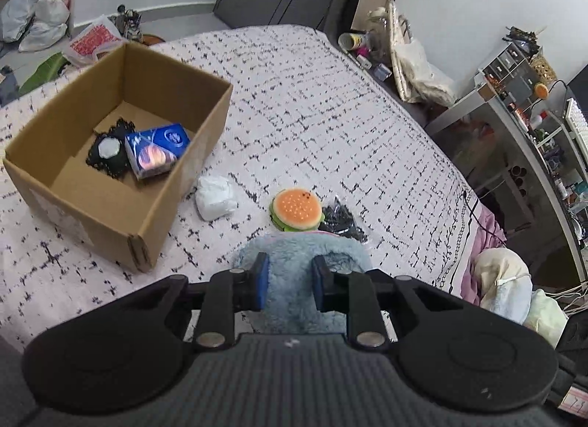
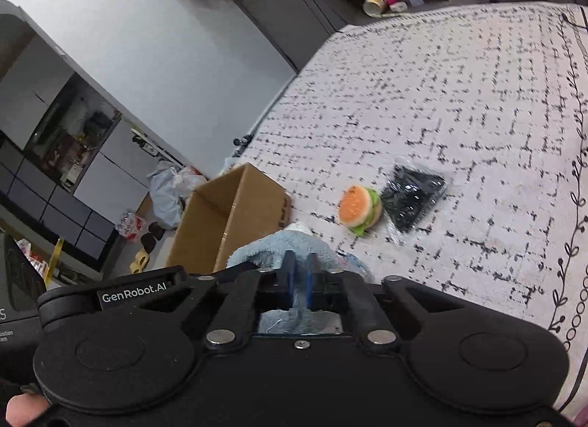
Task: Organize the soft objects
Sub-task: 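Lift the blue fluffy plush with both grippers and carry it over the box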
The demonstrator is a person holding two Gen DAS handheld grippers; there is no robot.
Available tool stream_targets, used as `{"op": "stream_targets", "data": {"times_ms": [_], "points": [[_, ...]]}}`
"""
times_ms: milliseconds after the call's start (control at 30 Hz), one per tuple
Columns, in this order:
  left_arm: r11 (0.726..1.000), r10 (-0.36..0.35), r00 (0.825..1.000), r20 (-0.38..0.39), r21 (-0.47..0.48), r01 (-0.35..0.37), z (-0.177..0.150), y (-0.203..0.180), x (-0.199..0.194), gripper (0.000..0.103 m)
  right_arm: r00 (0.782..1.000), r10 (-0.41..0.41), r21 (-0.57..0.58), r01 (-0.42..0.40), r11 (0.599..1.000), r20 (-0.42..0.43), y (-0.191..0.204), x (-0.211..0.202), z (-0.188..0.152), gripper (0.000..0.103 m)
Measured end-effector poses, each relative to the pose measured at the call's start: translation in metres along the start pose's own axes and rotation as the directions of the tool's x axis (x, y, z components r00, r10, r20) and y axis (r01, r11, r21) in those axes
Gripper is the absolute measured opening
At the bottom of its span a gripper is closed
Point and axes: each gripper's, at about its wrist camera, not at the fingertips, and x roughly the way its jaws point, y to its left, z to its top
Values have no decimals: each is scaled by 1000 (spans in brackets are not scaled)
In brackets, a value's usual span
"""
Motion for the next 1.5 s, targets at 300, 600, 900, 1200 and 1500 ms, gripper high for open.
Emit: {"op": "stream_targets", "data": {"times_ms": [300, 600, 900, 1200, 1500], "points": [[1000, -31, 999, 40, -1, 31, 13, 9, -19, 22, 996, 62, -6, -62, 998, 58, 14, -7, 2, 1], [998, -57, 996, 62, -7, 57, 25, 27, -28, 22, 993, 88, -12, -88, 996, 78, 33, 3, 6, 0], [996, -83, 994, 73, -37, 86, 42, 52, -29, 21, 994, 80, -57, -75, 996, 80, 59, 16, 9, 1], [994, -79, 994, 78, -72, 85, 62, 85, -32, 21, 993, 91, -102, -82, 991, 79, 88, 42, 7, 1], [991, -63, 996, 56, -111, 69, 75, 124, -24, 20, 995, 94, -121, -89, 989, 35, 108, 73, -4, 1]]}}
